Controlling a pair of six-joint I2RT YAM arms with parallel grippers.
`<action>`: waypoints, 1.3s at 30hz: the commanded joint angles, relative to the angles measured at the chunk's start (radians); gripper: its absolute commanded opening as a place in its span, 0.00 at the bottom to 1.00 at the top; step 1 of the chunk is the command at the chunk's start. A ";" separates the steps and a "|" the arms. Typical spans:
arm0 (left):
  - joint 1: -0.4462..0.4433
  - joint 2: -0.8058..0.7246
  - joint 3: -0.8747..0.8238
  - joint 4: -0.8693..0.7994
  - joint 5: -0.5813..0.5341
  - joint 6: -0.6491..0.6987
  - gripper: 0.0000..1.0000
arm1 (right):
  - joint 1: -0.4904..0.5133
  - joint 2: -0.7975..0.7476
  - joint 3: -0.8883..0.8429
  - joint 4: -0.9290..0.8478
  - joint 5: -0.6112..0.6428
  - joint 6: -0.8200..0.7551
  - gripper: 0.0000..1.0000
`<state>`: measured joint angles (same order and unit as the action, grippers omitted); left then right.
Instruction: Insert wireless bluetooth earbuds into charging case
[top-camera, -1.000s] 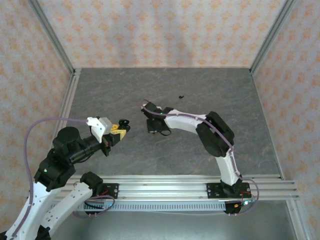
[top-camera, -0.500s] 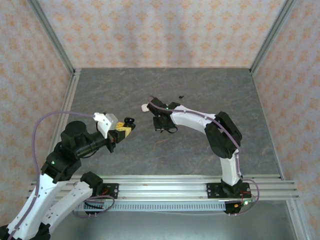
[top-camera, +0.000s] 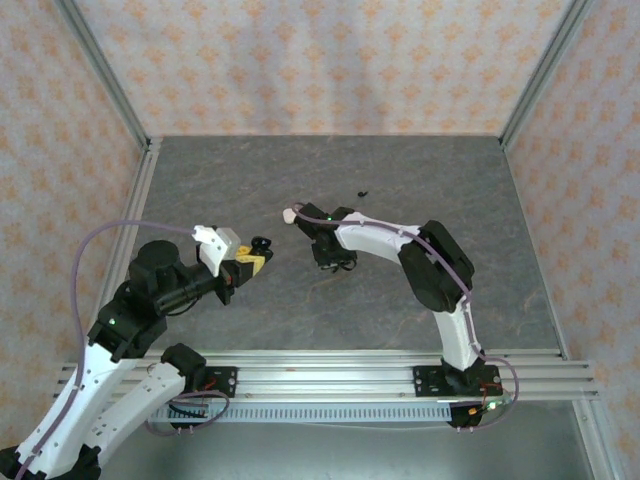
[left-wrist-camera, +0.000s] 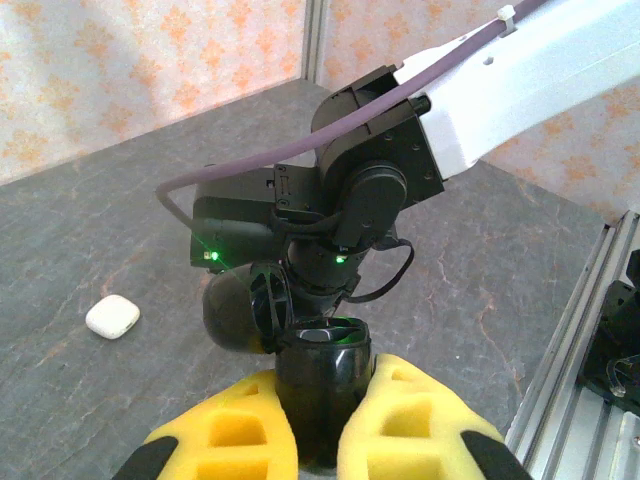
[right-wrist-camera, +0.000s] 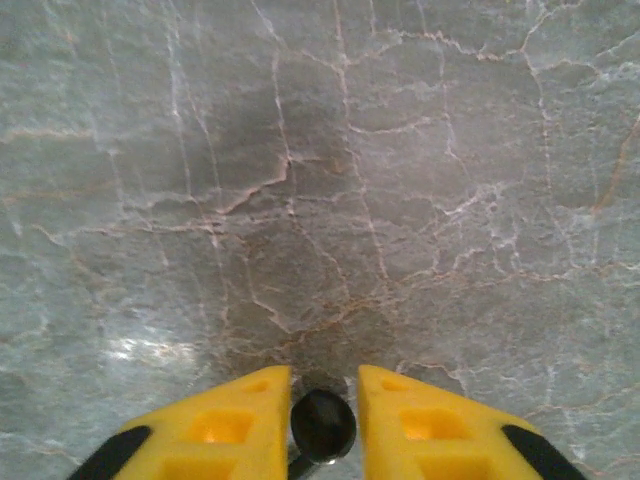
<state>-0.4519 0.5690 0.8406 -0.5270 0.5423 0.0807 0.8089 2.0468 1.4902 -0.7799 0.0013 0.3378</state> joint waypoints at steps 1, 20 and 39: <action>-0.004 0.006 0.015 0.001 -0.013 0.030 0.00 | 0.006 -0.011 0.059 -0.073 0.029 -0.002 0.32; -0.005 0.058 0.020 0.018 0.019 0.058 0.00 | -0.047 -0.106 -0.031 -0.091 -0.116 0.509 0.40; -0.005 0.062 0.014 0.001 0.023 0.087 0.00 | -0.045 -0.032 -0.044 -0.021 -0.141 0.525 0.36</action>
<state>-0.4519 0.6426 0.8406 -0.5270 0.5468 0.1410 0.7586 1.9942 1.4288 -0.7845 -0.1577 0.8566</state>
